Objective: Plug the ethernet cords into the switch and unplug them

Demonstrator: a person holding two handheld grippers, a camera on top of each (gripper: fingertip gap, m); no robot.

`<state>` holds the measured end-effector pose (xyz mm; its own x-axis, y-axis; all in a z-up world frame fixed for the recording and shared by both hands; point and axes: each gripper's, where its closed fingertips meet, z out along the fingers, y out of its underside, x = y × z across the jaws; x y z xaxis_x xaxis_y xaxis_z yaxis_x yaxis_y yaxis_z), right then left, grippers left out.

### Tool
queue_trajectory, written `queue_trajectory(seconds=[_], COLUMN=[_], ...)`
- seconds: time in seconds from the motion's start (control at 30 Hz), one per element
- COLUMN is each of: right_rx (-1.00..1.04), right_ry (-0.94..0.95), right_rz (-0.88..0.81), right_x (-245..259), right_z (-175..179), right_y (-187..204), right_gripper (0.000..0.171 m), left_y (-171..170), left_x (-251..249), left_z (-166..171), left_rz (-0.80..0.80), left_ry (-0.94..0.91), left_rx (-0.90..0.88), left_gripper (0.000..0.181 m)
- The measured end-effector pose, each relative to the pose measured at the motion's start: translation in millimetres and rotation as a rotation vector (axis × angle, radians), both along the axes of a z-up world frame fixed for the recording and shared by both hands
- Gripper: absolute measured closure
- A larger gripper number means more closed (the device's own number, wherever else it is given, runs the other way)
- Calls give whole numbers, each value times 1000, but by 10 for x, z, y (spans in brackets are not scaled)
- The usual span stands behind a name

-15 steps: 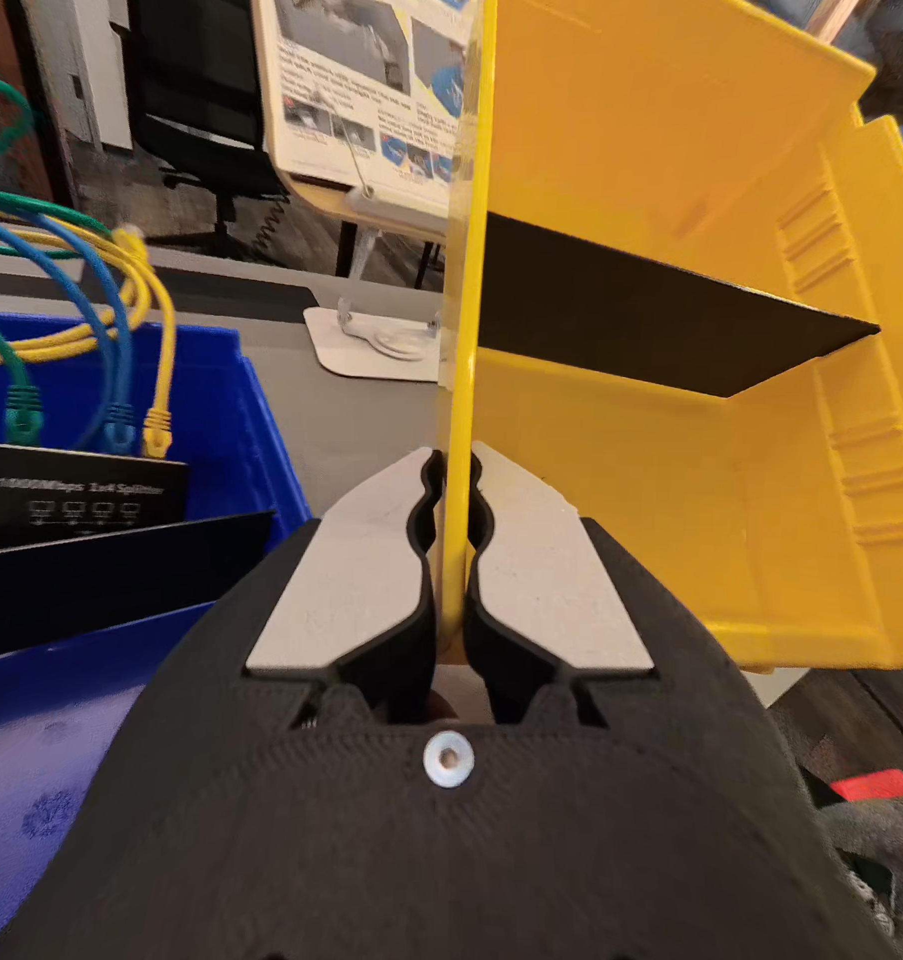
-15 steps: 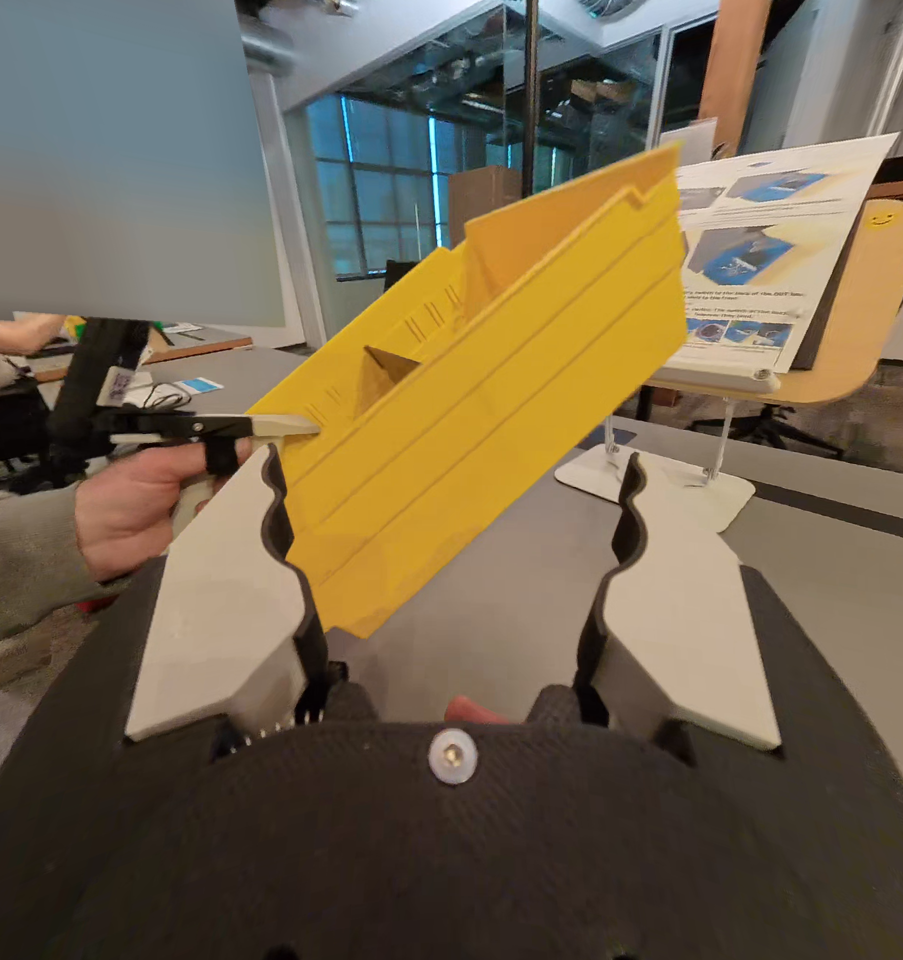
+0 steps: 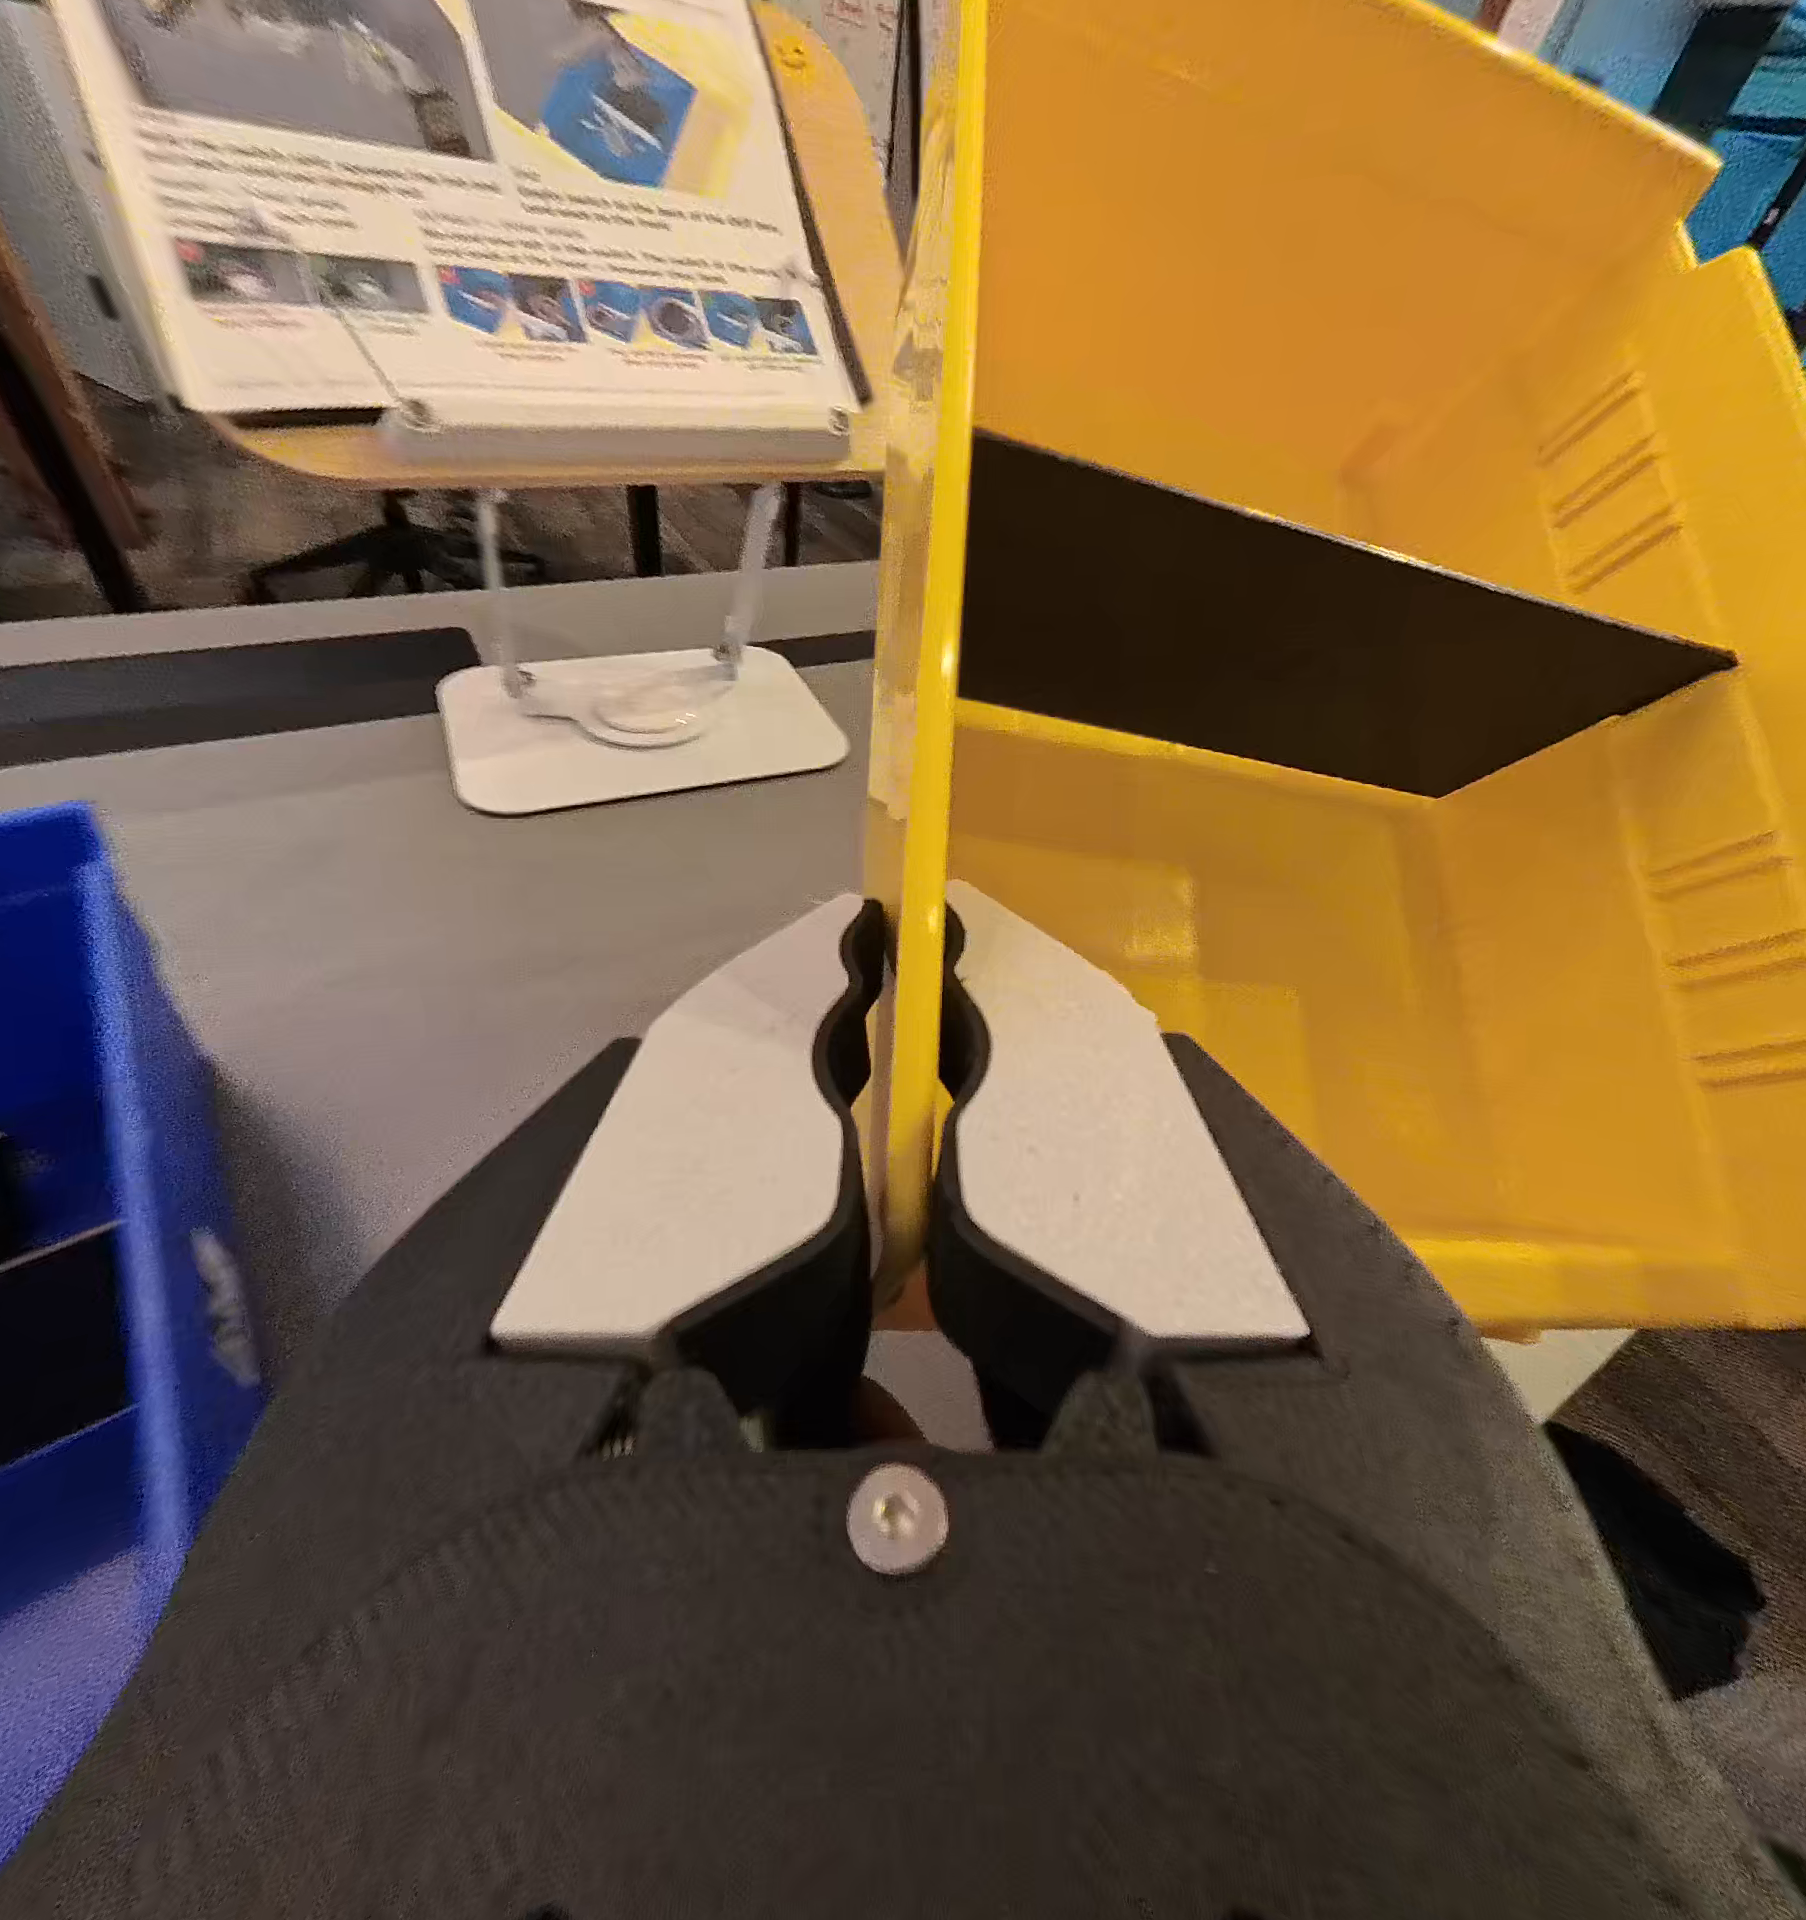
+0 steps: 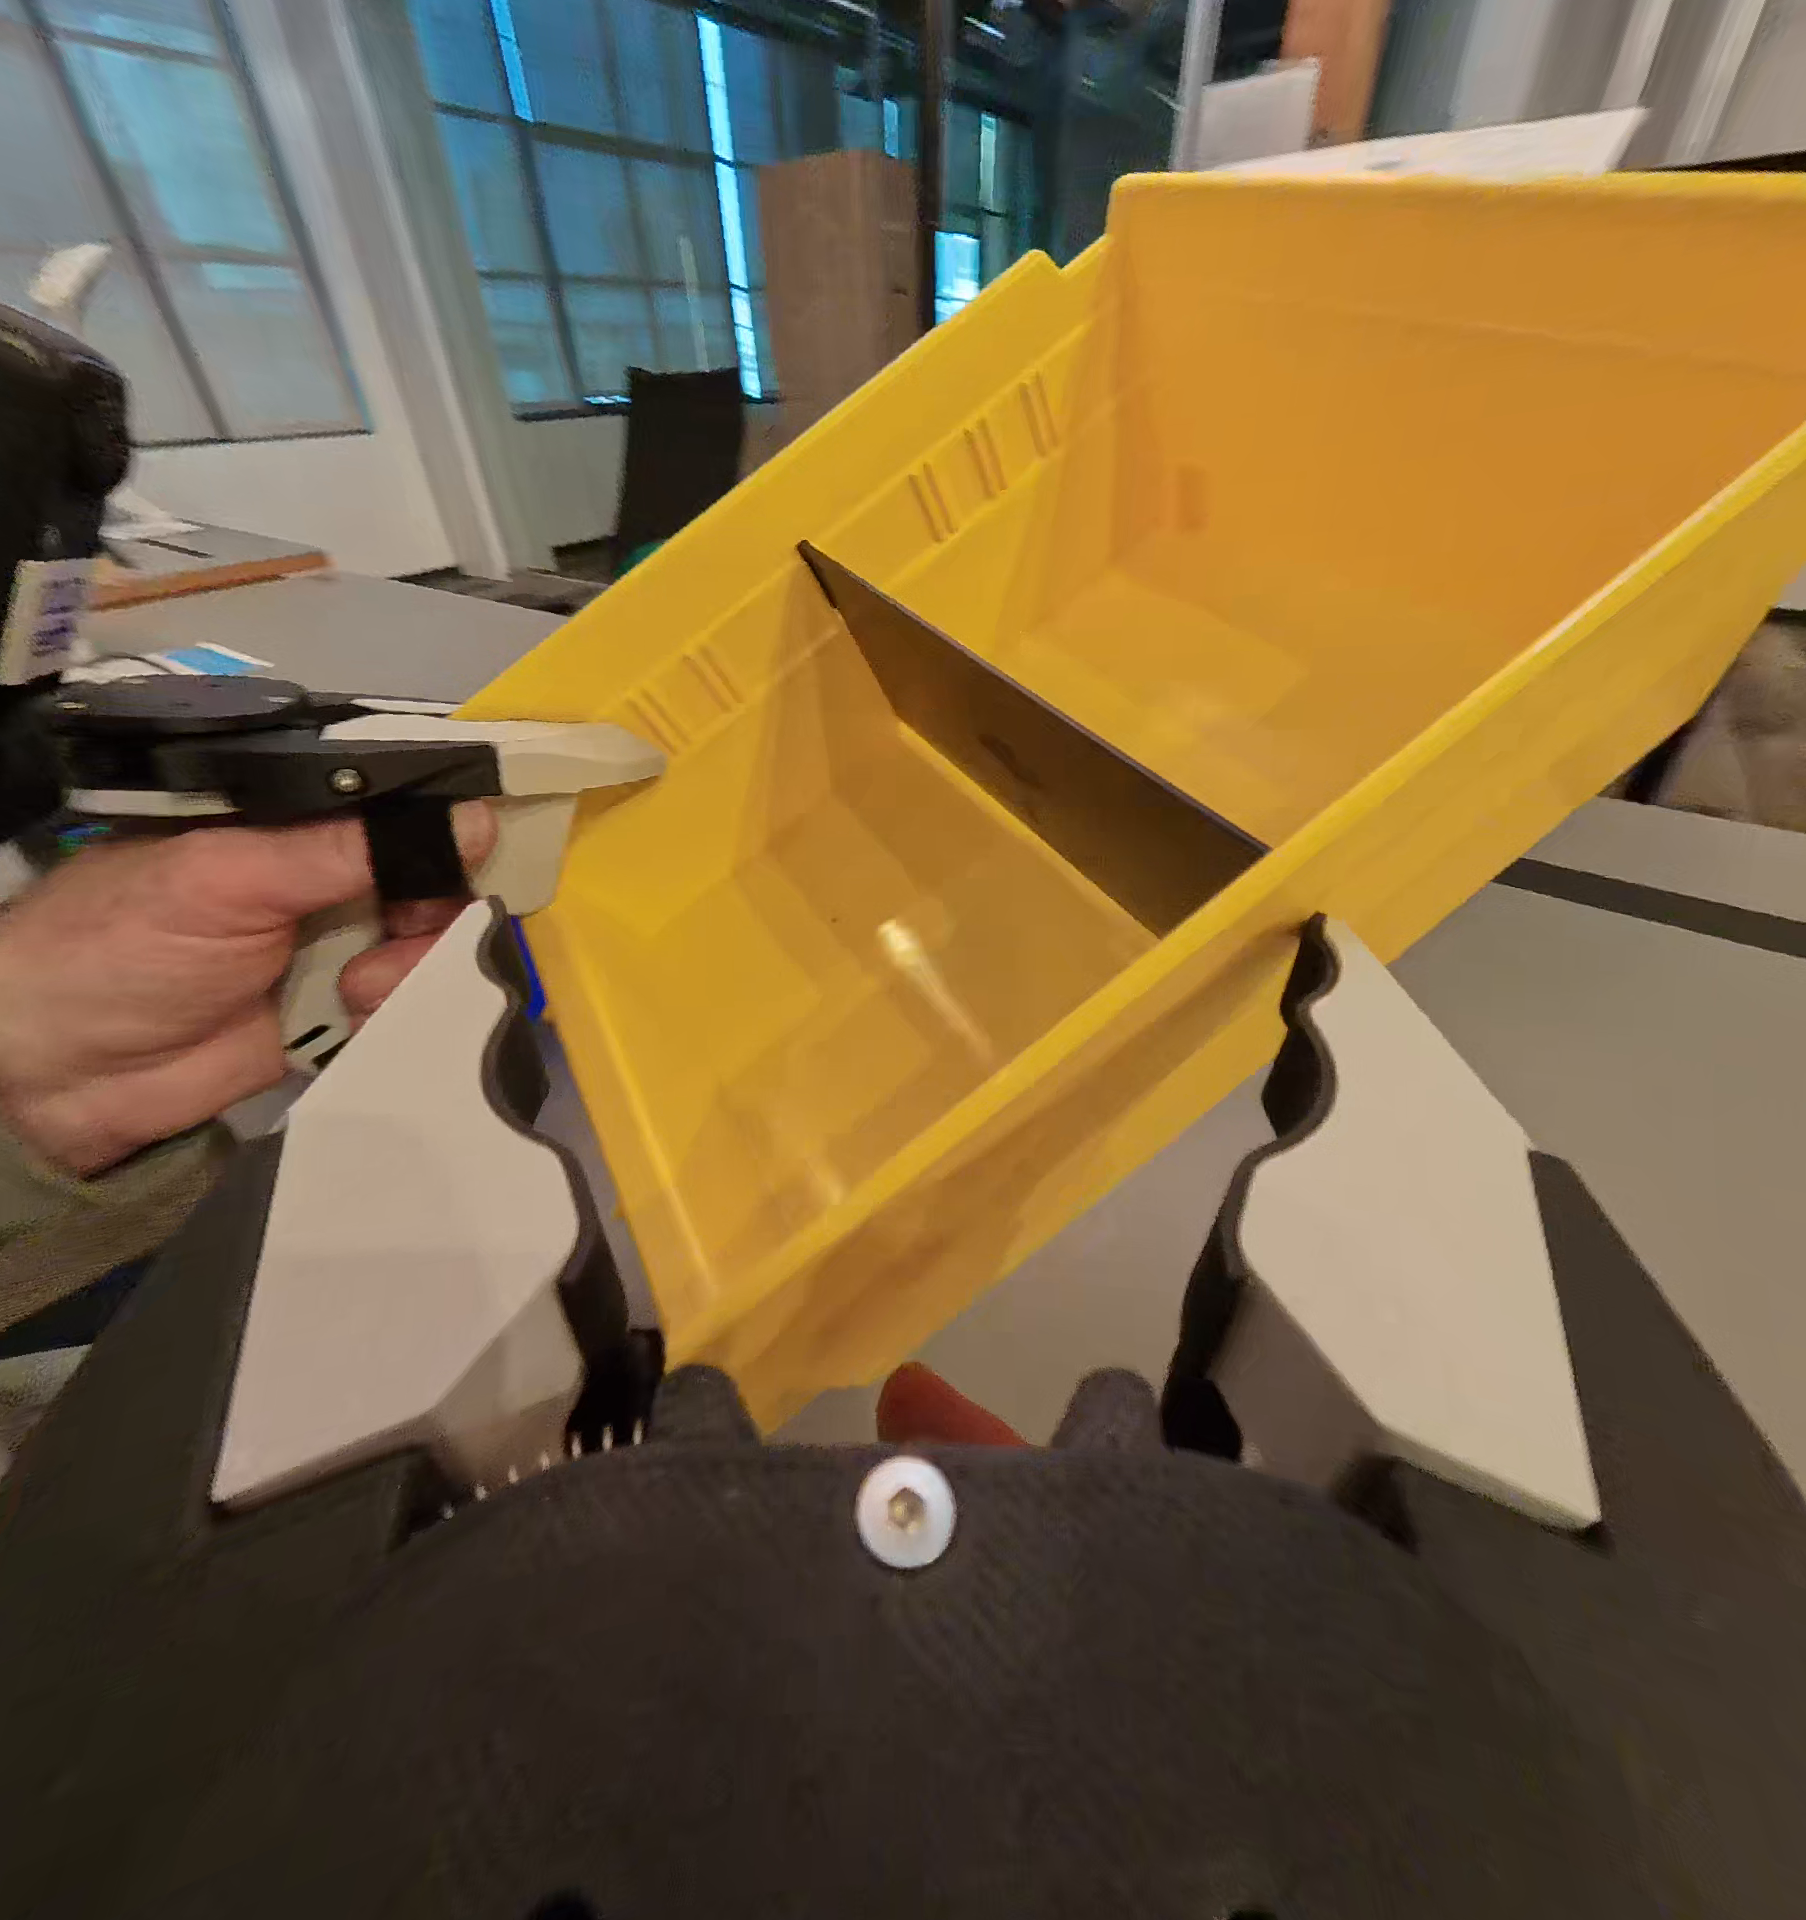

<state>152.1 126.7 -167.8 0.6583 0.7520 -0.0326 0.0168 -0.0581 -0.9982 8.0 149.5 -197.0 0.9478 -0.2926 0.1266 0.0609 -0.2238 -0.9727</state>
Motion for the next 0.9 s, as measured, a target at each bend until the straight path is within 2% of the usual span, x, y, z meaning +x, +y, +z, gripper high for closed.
queue_trajectory(seconds=[0.1, 0.23, 0.33, 0.57, 0.73, 0.9], right_rx=[-18, -78, -141, -277, -334, -373], right_ry=[-45, -72, -100, -110, -164, -182], right_rz=[-105, -235, -300, -402, -430, -459], right_x=[228, 666, 951, 1518, 1782, 2021], right_z=[-71, -227, -398, -790, -1080, -1284], right_y=[144, 343, 456, 638, 700, 763], right_gripper=[25, 40, 42, 52, 57, 69], left_y=[135, 321, 394, 428, 390, 323], left_x=[322, 761, 1092, 1651, 1903, 2095], left_z=[-117, -350, -579, -881, -1060, -1167], left_rz=[-34, -125, -203, -334, -388, -442], left_ry=[-27, -79, -105, -92, -66, -15], left_rx=[-25, -99, -193, -287, -347, -354], left_gripper=[174, 170, 165, 154, 148, 139])
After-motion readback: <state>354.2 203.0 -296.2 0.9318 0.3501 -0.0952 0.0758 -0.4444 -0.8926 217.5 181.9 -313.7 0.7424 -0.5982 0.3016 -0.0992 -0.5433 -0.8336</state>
